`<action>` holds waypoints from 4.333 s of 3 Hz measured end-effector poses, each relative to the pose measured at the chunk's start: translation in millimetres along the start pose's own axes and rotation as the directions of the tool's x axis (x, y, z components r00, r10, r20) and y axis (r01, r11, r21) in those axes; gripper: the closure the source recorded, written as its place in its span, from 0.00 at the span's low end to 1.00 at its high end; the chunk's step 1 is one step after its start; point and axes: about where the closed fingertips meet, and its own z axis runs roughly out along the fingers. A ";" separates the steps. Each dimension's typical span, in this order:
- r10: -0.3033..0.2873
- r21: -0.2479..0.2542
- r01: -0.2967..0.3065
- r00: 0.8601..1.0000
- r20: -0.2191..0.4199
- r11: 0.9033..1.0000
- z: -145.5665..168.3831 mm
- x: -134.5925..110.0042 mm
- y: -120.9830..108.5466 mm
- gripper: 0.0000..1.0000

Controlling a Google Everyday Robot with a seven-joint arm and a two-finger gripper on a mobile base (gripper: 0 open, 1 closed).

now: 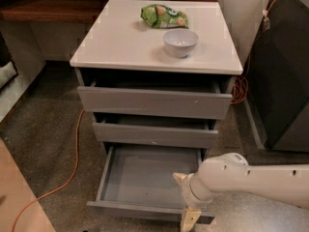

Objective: Close bottom drawer

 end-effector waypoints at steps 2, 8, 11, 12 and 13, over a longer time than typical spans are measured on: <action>0.059 -0.071 -0.059 0.998 0.010 0.996 75.6 19.5 24.5 0.07; 0.109 -0.190 -0.091 0.990 0.086 0.977 291.8 41.3 3.0 1.00; 0.069 -0.176 -0.055 0.995 0.074 0.983 284.7 59.1 -37.8 1.00; 0.063 -0.166 -0.051 0.996 0.069 0.985 286.2 61.3 -50.9 1.00; 0.066 -0.160 -0.053 0.995 0.076 0.986 290.0 61.0 -61.9 1.00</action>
Offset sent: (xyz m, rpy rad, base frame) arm -0.0247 0.0092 -0.1141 0.0203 0.1228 -0.0483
